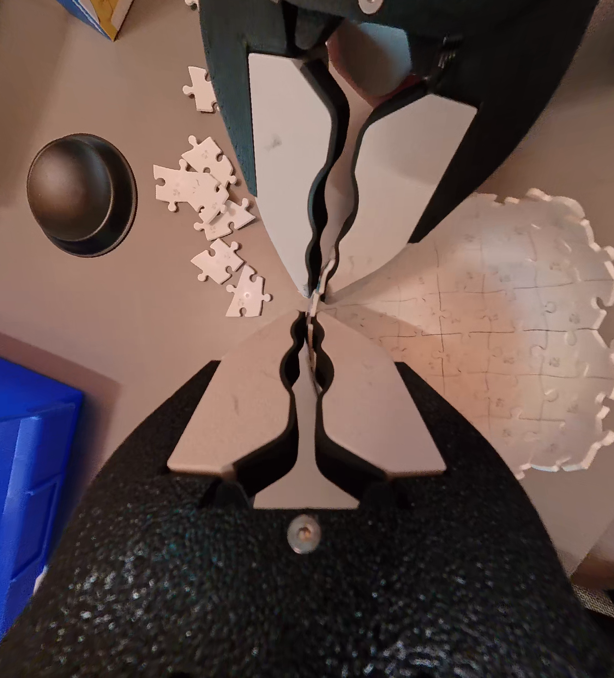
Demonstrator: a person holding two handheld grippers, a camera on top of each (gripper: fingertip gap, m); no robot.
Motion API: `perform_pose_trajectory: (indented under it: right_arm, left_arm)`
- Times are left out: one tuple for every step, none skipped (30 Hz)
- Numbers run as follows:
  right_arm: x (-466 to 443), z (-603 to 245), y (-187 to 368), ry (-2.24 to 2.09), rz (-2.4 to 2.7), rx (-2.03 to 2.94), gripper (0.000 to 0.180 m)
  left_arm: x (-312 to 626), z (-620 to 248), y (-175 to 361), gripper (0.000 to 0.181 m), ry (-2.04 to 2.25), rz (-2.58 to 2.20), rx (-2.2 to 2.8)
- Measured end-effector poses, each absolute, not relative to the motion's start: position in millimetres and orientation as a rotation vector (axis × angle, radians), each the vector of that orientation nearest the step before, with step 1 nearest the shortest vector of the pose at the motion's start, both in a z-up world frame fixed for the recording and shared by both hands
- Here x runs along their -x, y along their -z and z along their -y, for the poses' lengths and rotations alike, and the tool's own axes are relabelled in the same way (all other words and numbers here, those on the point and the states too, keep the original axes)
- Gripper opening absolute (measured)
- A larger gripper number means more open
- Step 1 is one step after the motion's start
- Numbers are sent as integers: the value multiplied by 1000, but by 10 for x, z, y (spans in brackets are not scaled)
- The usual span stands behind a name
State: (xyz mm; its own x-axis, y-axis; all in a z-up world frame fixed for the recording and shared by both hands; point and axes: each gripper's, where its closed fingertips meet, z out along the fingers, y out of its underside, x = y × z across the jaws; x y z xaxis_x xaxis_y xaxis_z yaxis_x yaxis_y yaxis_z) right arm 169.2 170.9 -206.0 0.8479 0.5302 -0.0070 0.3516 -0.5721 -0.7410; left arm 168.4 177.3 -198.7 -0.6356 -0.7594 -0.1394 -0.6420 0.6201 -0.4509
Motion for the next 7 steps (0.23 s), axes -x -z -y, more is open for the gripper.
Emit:
perform_pose_trajectory:
  right_arm:
    - [-1694,-1708,2063,-293,640,2236,4]
    - [-1698,-1708,2066,-288,642,2237,4]
    - [-1700,-1705,2067,-289,640,2242,4]
    - [-1702,-1702,2066,-291,636,2248,4]
    - [-1706,-1703,2065,-290,630,2253,4]
    - [-1711,-1708,2067,-282,627,2256,4]
    - [-1714,-1717,2073,-268,628,2257,4]
  left_arm:
    - [-1687,-1773,1990,2,529,-2532,1133]
    - [-1691,-1773,1992,2,537,-2534,1134]
    - [-1694,-1771,1993,2,547,-2537,1130]
    - [-1696,-1770,1992,2,555,-2538,1124]
    - [-1700,-1772,1992,2,559,-2536,1120]
    - [-1703,-1777,1995,2,556,-2534,1124]
    - [-1705,-1785,2001,2,548,-2532,1133]
